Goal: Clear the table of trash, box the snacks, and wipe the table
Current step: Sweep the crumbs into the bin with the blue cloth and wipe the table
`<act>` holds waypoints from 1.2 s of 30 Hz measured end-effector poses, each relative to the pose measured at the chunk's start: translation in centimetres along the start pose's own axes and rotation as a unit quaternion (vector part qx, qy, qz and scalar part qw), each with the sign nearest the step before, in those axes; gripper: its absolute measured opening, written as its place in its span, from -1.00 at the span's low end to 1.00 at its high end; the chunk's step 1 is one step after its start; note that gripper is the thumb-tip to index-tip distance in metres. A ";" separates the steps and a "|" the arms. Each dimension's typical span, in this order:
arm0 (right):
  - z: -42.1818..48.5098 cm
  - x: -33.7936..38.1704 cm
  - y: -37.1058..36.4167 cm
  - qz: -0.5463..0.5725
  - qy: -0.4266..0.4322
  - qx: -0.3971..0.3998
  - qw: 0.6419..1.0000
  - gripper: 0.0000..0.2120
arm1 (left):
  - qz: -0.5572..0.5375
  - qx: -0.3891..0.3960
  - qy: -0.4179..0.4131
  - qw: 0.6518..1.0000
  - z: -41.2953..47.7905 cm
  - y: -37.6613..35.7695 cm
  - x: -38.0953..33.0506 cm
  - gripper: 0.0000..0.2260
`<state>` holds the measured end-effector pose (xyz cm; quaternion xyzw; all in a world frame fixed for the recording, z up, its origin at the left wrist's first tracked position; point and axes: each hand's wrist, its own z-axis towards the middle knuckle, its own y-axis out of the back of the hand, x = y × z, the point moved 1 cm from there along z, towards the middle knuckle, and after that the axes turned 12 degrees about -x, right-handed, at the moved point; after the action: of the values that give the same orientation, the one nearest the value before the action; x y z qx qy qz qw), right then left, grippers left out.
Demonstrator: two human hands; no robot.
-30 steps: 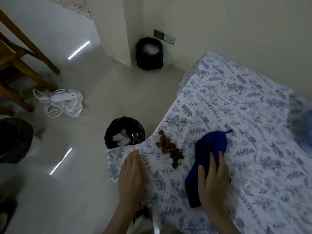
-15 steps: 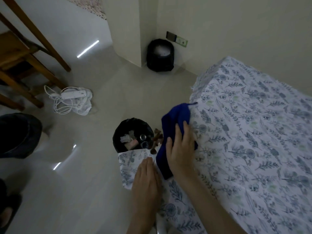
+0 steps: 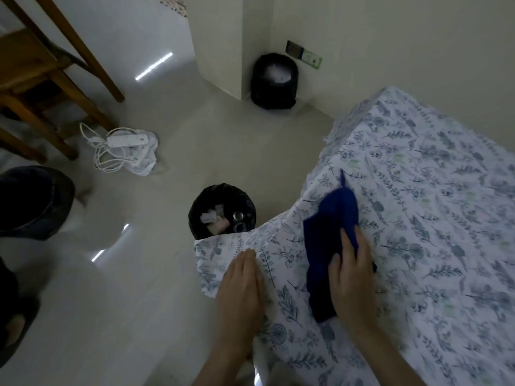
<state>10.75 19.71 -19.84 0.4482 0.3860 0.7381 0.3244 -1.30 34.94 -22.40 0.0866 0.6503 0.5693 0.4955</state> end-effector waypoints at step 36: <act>-12.1 -10.6 10.0 -0.077 -0.080 0.054 0.992 -0.43 | 0.055 0.085 -0.259 0.961 -5.4 -4.7 -11.9 -0.54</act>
<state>2.46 2.65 -19.25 0.4920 0.4316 0.6504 0.3855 2.66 21.72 -20.53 0.3089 0.5400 0.4964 0.6054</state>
